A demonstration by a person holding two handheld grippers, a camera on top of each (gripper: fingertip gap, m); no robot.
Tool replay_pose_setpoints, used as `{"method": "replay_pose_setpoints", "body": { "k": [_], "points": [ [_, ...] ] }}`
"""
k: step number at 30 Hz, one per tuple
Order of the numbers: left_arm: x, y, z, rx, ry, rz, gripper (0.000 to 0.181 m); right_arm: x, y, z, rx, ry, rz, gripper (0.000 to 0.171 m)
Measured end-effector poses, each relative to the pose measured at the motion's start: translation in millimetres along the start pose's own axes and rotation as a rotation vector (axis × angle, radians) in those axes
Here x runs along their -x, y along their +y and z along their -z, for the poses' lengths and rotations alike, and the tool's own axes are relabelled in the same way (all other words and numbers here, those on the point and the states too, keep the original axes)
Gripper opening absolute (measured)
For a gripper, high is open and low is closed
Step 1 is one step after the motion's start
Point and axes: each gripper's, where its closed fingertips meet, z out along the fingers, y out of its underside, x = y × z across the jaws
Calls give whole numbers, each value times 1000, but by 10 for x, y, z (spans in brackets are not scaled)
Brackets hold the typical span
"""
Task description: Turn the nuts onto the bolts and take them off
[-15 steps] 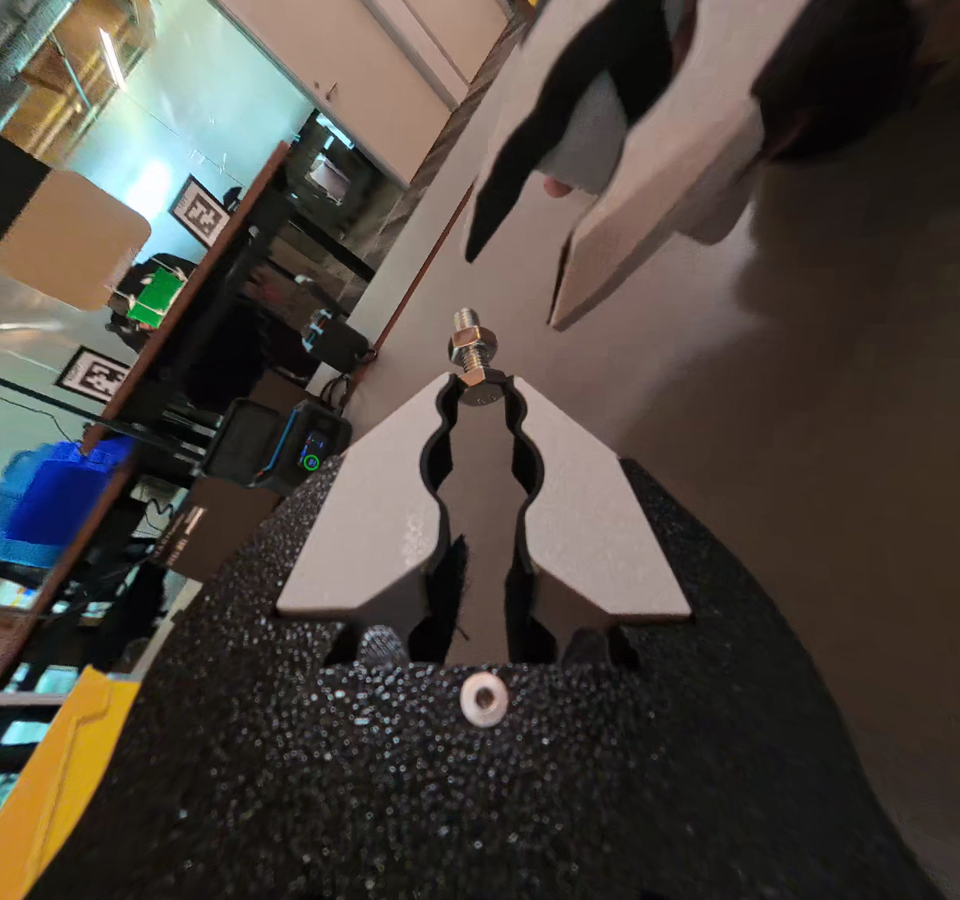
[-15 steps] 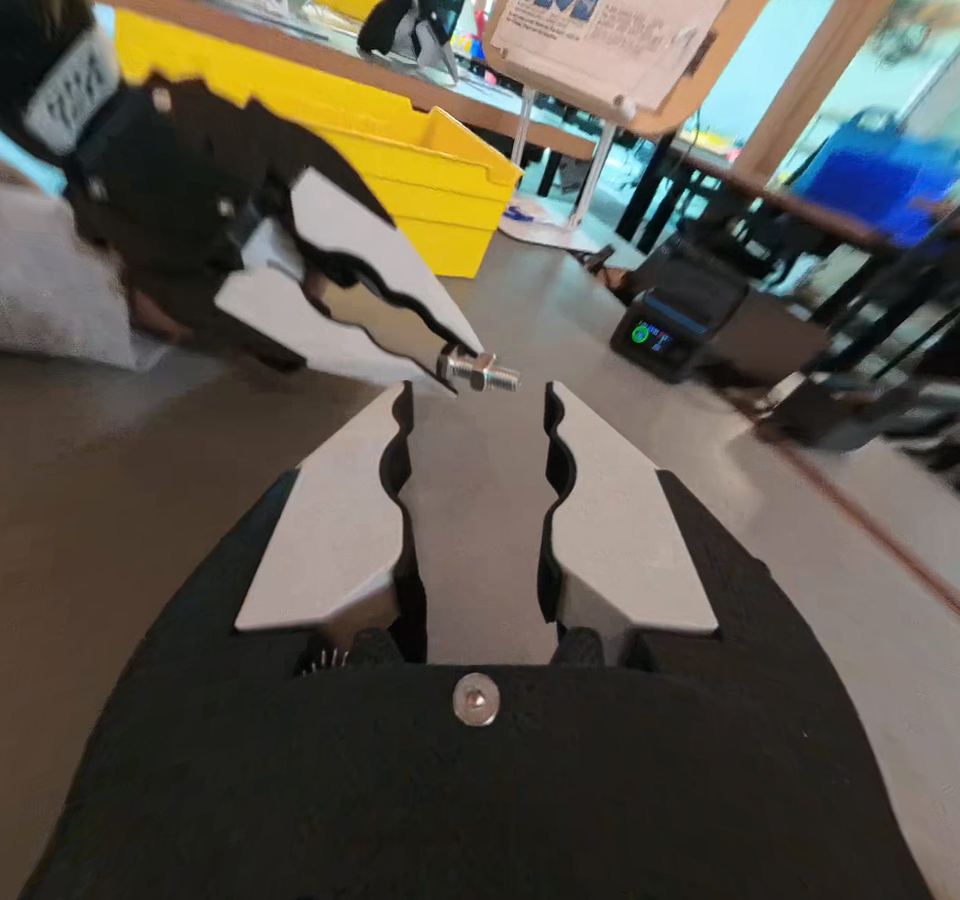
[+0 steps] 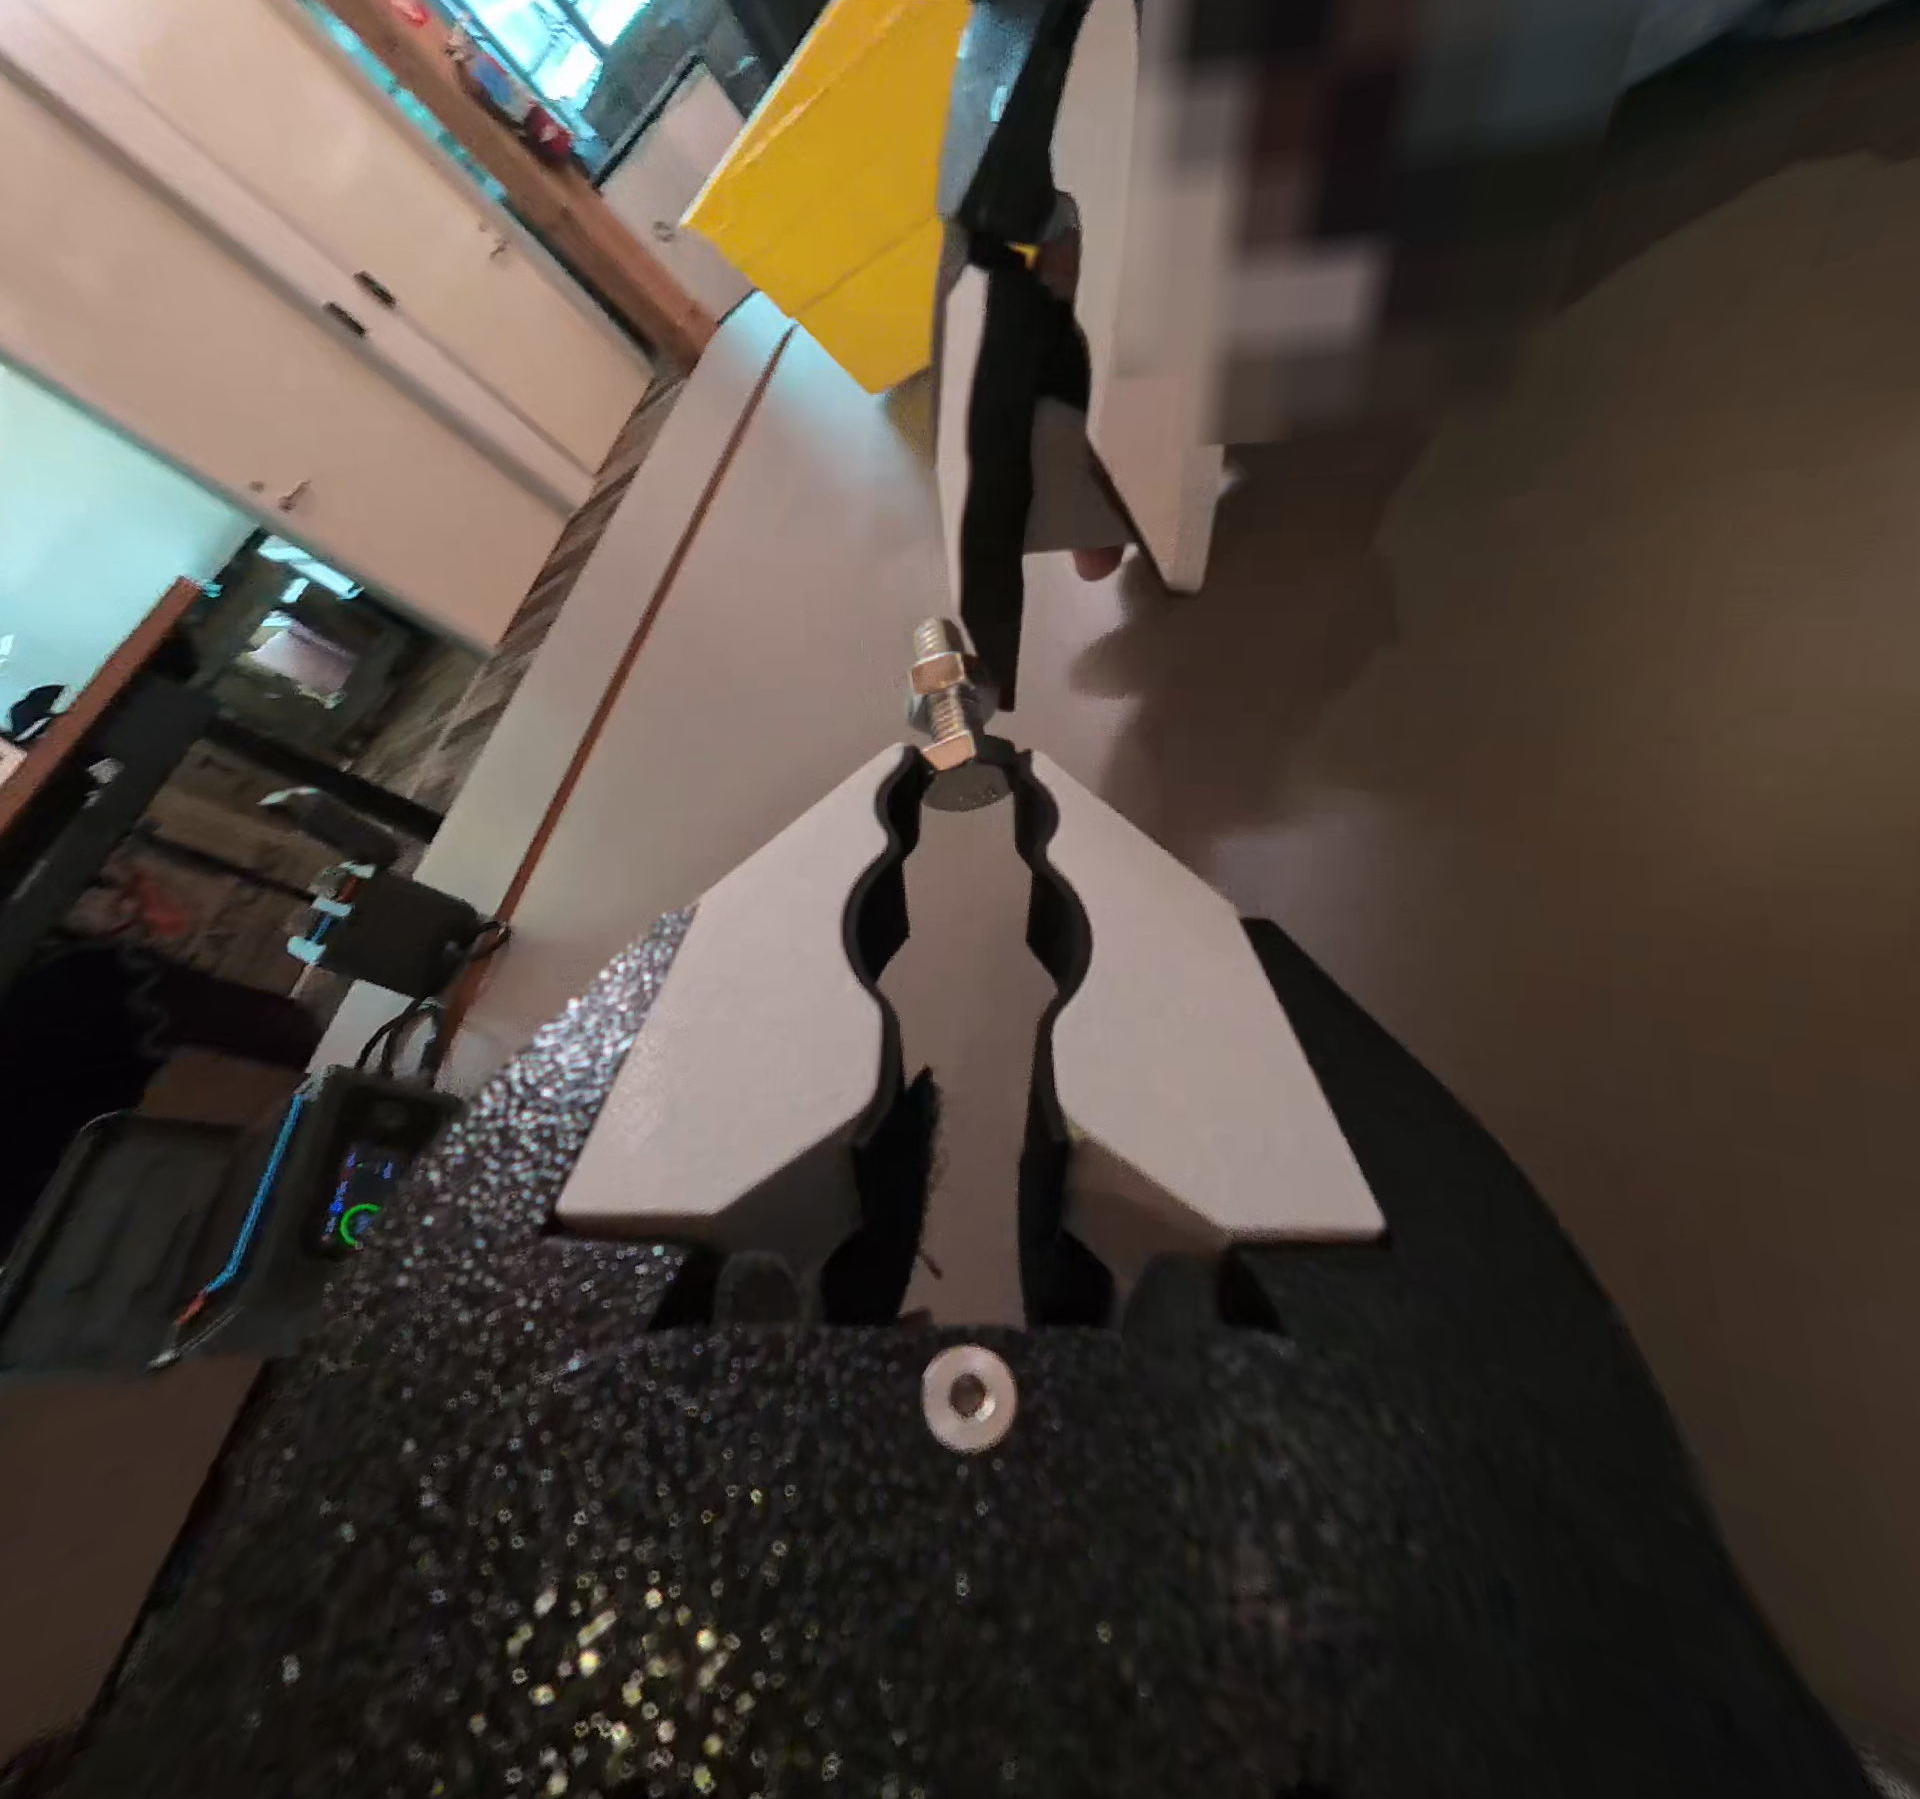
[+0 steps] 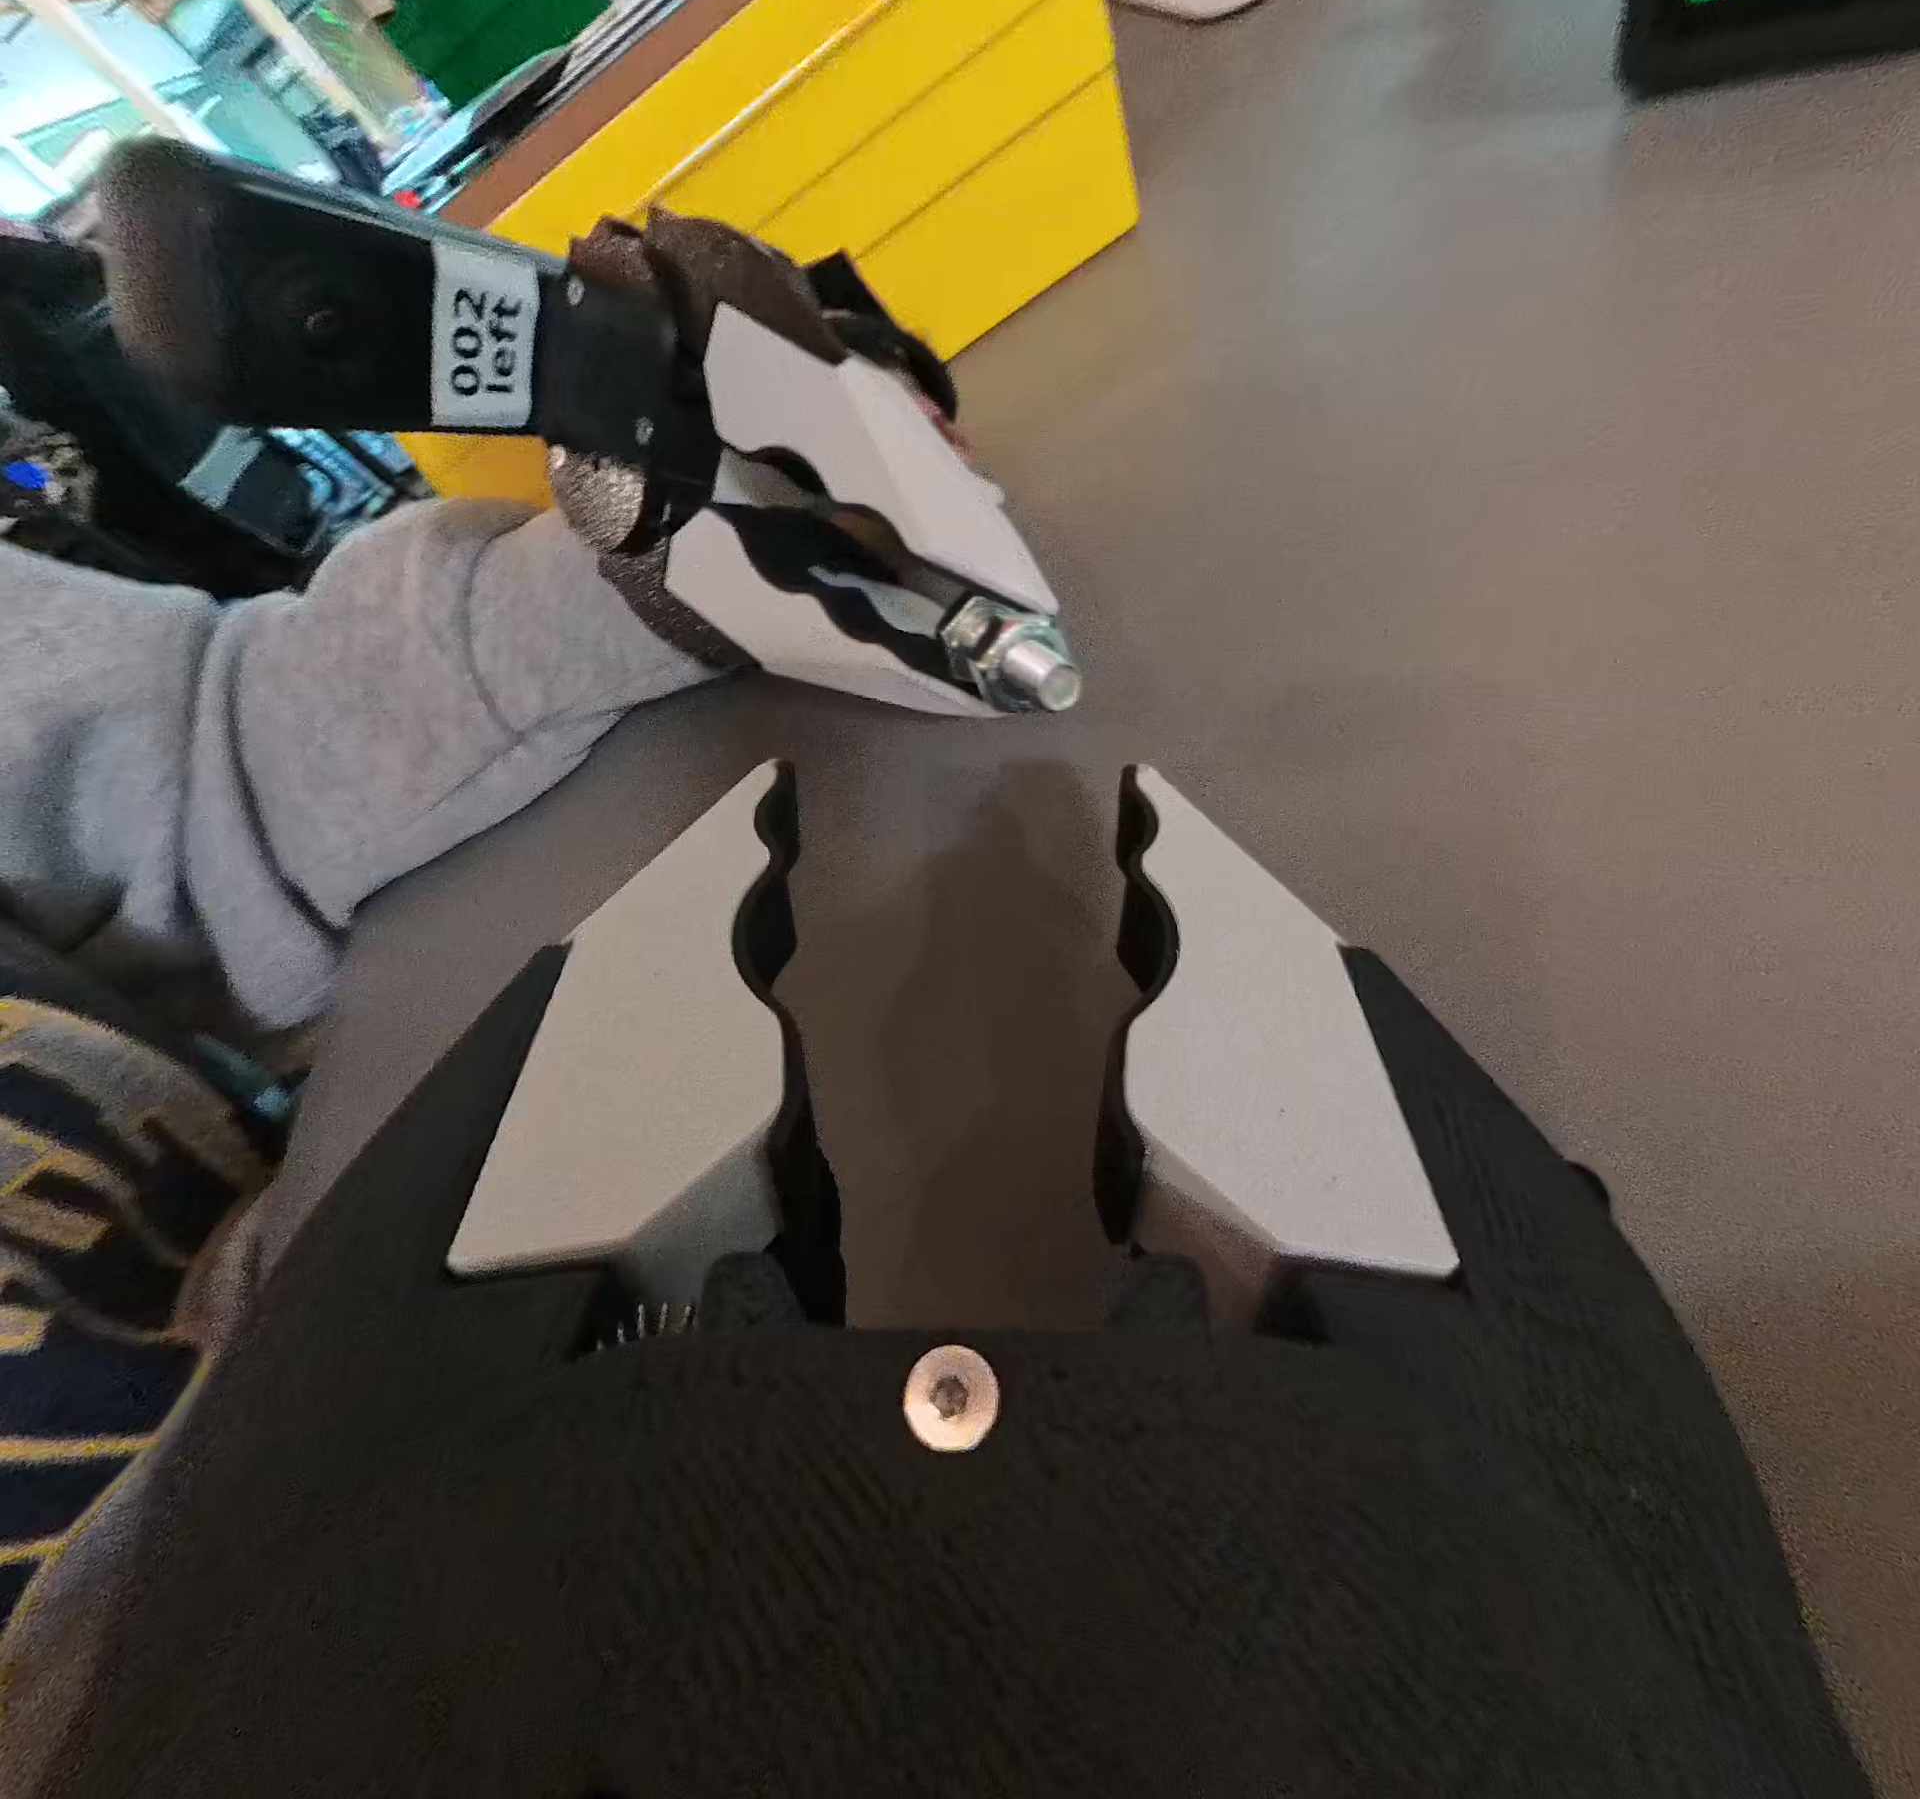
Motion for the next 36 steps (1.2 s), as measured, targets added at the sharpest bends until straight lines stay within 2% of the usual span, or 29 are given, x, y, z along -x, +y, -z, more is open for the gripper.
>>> {"method": "replay_pose_setpoints", "body": {
  "k": [1,8,22,24,27,28,31,36],
  "points": [
    [-39,11,3,6,24,-9,16,23,20,-10,13,-13,1,60],
    [-195,87,-29,61,93,-73,16,68,101,-62,72,-16,28,57],
    [-272,72,-14,48,159,-61,16,73,132,-167,123,-2,62,54],
    [-273,68,-11,45,159,-63,16,136,94,-160,96,-24,101,55],
    [-299,57,-2,35,174,-70,16,373,-140,-44,-102,-123,214,55],
    [-299,58,-4,35,176,-67,16,282,-149,-33,-103,-65,199,55],
    [-299,58,-4,34,174,-69,16,66,41,-51,39,53,164,55],
    [-301,59,-6,35,176,-67,16,58,235,-109,173,57,151,52]
  ]
}}
